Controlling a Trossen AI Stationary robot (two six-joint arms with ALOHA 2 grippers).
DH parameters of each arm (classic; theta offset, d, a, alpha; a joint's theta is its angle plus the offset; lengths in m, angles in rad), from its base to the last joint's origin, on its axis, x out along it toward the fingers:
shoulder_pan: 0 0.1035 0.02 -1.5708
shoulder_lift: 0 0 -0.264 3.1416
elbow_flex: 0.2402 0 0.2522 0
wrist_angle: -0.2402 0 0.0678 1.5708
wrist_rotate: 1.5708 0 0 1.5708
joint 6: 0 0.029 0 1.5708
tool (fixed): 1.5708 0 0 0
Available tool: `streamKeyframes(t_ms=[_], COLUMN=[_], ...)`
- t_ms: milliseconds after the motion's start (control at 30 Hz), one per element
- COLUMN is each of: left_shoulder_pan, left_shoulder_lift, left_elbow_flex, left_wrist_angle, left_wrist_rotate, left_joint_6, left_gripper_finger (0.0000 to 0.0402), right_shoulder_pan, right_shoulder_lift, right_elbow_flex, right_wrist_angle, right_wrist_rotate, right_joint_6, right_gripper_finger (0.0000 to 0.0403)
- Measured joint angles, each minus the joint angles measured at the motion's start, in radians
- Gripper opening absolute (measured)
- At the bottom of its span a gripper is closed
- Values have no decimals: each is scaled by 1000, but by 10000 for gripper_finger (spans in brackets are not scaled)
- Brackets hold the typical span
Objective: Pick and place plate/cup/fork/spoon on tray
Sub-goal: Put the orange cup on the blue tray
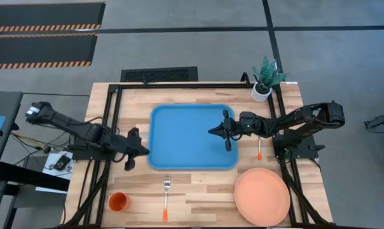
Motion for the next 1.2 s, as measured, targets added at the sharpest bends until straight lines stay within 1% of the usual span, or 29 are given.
streamKeyframes(t_ms=[133, 200, 300, 467, 600, 700, 767, 933, 1000, 1067, 1200], left_shoulder_pan=[-109, -161, -229, -324, -393, -454, -491, -565, -584, -595, -608], left_shoulder_lift=[117, 177, 264, 386, 475, 537, 576, 661, 690, 712, 739], left_elbow_flex=[98, 147, 224, 355, 463, 528, 556, 572, 576, 577, 577], left_wrist_angle=[-115, -197, -300, -372, -422, -470, -492, -486, -487, -490, -491], left_wrist_rotate=[10, 21, 46, 99, 164, 176, 170, 186, 187, 192, 192], left_joint_6=[-93, -155, -252, -289, -302, -346, -383, -455, -466, -479, -487], left_gripper_finger=[0, 0, 9, 49, 88, 114, 129, 154, 158, 160, 156], right_shoulder_pan=[3, 4, 15, 44, 49, 48, 48, 63, 75, 92, 116], right_shoulder_lift=[0, 0, 0, 3, 5, 5, 5, 5, 5, 5, 5], right_elbow_flex=[0, 0, 0, 0, 0, 0, 0, 0, 0, 0, 0], right_wrist_angle=[0, -1, -2, 0, -4, -9, -9, -22, -24, -28, -28], right_wrist_rotate=[0, 0, 0, 3, 31, 34, 34, 35, 39, 69, 104], right_joint_6=[-2, -2, 4, -36, -39, -38, -30, -5, -1, -1, -1], right_gripper_finger=[8, 8, 8, 8, 8, 8, 8, 8, 8, 8, 8])
